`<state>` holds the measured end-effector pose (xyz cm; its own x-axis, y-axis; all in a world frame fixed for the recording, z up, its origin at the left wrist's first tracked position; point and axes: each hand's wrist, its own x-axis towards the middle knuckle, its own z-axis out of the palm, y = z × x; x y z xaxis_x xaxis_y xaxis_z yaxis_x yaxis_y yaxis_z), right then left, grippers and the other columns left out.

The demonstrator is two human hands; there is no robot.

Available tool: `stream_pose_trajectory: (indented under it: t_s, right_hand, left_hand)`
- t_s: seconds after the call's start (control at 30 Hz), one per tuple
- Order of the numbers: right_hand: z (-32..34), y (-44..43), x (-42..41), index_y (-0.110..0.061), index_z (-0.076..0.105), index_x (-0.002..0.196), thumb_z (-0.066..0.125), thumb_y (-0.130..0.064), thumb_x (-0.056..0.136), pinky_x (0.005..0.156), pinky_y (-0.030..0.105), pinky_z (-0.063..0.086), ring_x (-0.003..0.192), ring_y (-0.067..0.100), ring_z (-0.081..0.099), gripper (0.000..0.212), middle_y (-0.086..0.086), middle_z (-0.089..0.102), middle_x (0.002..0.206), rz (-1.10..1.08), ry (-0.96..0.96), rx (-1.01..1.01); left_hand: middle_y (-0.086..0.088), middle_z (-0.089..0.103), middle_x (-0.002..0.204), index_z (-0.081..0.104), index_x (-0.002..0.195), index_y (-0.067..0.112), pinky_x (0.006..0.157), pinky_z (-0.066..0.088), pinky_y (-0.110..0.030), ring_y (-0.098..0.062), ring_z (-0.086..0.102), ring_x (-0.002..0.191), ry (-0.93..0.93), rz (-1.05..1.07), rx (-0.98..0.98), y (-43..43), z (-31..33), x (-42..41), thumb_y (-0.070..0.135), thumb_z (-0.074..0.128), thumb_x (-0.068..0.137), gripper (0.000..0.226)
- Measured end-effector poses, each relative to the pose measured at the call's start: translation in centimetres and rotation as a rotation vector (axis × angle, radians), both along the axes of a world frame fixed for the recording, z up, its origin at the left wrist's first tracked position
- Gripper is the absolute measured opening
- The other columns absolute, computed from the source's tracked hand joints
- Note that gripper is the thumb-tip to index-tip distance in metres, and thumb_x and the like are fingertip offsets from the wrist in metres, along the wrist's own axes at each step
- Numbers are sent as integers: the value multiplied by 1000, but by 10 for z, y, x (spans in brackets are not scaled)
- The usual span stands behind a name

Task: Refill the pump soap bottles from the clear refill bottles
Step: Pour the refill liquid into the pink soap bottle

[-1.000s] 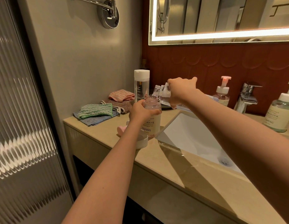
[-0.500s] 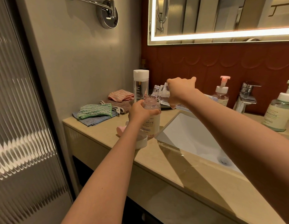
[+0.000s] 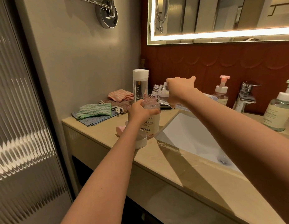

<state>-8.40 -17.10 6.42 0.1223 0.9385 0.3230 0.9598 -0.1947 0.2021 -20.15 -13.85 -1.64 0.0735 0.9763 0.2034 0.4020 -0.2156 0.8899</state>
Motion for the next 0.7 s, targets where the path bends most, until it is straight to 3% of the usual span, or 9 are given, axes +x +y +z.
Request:
stream_pose_trajectory:
  t_s: [0.7]
  right_hand:
    - [-2,4,2,-17,55,110,75,-22,74,91,43,31,87,23,55,42,-1,57,92,-3,-12,14]
  left_hand:
    - [-5,52,134,47,133,13,90,40,-36,-25,46,122,-26,-16,-13,-5,2,0,32,77,74,69]
